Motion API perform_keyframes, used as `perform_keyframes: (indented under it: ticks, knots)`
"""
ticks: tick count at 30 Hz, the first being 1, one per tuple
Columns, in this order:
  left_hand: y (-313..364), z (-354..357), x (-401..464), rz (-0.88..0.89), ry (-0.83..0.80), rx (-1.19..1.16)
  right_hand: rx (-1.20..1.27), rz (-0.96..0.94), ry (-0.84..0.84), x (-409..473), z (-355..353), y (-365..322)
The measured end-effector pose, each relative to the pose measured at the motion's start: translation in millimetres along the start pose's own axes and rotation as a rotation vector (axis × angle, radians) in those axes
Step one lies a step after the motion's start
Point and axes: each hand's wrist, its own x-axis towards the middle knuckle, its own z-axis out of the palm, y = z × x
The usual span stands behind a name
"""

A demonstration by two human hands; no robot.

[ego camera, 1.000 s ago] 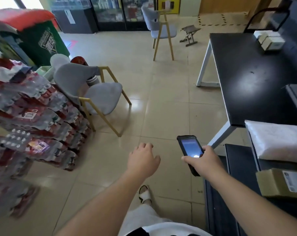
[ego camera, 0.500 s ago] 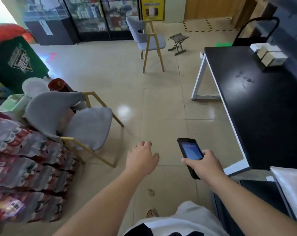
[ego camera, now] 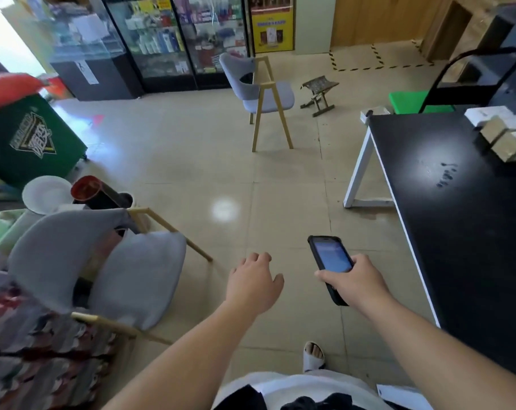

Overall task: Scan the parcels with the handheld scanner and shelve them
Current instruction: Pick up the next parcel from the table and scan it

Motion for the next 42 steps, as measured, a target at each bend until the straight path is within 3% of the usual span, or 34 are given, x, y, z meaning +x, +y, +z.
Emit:
perform_keyframes:
  ticks: [11,19,28,34,42]
  knots:
    - [34.1,-69.4,172.0,-0.053,-0.008,-0.056,-0.05,-0.023,-0.018,156.4,-34.4,-109.6]
    - [35.9,-136.6,332.5,0.014,0.024,-0.107,-0.035,-0.031,0.039,278.1,-34.3,-214.2]
    - [51.2,-189.3,470.5,0.073,-0.009,-0.025,-0.048,0.005,0.082,383.1,-42.6,-284.2]
    - [89.6,-206.0,561.3,0.065,-0.018,0.01,-0.055,0.033,0.068,479.5,-69.8,-308.5]
    - [173.7,-245.2,663.8,0.049,0.025,0.0,-0.066,0.053,0.08,594.5,-157.0,-339.6]
